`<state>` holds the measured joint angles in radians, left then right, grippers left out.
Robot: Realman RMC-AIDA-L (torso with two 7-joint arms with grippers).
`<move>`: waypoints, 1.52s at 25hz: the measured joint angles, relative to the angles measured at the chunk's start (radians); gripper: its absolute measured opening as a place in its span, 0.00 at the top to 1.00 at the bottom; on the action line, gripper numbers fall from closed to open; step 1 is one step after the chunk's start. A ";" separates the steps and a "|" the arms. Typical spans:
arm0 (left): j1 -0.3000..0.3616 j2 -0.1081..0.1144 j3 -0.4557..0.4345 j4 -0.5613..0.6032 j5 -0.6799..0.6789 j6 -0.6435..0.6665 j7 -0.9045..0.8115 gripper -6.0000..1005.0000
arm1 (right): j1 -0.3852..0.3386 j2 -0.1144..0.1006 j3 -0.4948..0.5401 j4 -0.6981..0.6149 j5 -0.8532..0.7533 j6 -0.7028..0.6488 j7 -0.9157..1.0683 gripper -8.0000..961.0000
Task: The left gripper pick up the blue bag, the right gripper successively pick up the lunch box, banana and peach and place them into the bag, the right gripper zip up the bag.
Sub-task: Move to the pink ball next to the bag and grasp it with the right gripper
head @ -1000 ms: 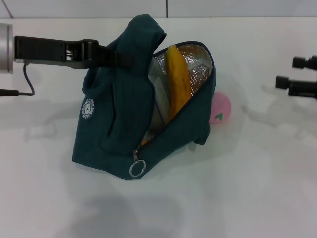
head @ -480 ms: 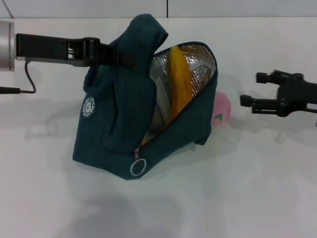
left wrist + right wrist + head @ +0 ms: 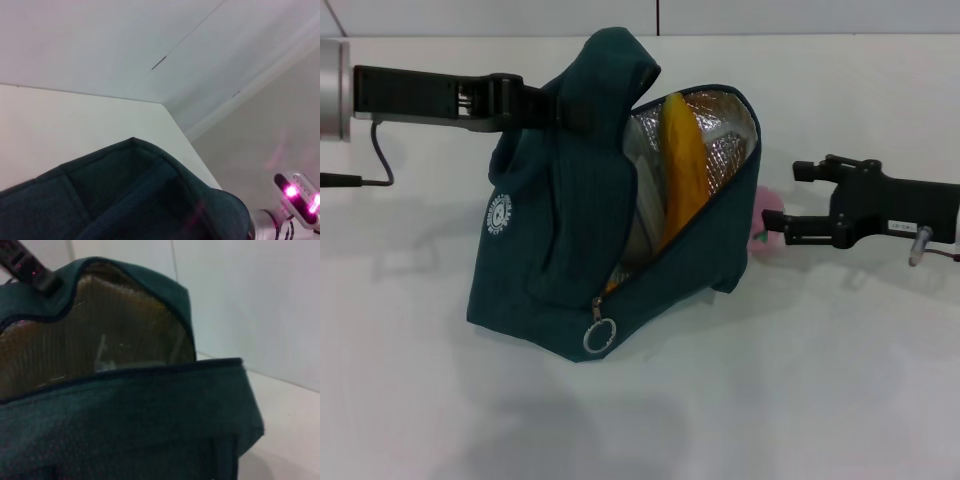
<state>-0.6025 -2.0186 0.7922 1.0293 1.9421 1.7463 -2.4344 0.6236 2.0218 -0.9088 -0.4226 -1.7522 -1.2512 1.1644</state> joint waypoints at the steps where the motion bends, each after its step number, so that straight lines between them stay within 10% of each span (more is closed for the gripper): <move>1: 0.000 0.000 0.000 0.000 0.000 0.000 0.000 0.95 | 0.003 0.001 -0.003 0.005 0.000 0.004 -0.004 0.12; 38: -0.002 -0.001 -0.001 0.000 0.000 -0.016 -0.004 0.95 | 0.027 0.006 -0.228 0.036 0.113 0.175 -0.055 0.14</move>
<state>-0.6044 -2.0193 0.7915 1.0293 1.9419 1.7301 -2.4388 0.6504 2.0279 -1.1368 -0.3868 -1.6396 -1.0766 1.1090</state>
